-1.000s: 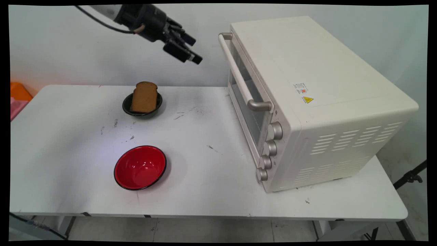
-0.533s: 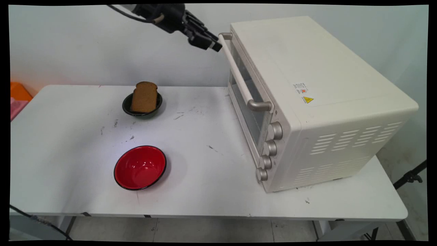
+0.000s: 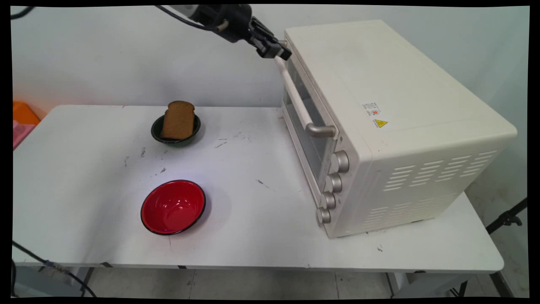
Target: Open the oven
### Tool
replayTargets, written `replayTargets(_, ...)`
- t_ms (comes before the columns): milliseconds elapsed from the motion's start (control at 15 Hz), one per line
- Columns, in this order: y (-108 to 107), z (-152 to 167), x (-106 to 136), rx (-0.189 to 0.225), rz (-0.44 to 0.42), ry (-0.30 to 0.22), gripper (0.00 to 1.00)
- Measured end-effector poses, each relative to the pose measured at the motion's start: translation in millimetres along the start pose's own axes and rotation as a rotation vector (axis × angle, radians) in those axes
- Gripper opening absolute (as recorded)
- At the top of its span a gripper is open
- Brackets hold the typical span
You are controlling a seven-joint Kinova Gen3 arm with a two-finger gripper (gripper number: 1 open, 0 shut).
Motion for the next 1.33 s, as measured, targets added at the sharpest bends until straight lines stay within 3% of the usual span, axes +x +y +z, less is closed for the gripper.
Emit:
replayTargets(533,1.9,30.0,0.6,0.013,0.018,-0.041,0.00)
replayTargets(1333,7.7,45.6,-13.6,0.001,0.035,-0.096,0.00)
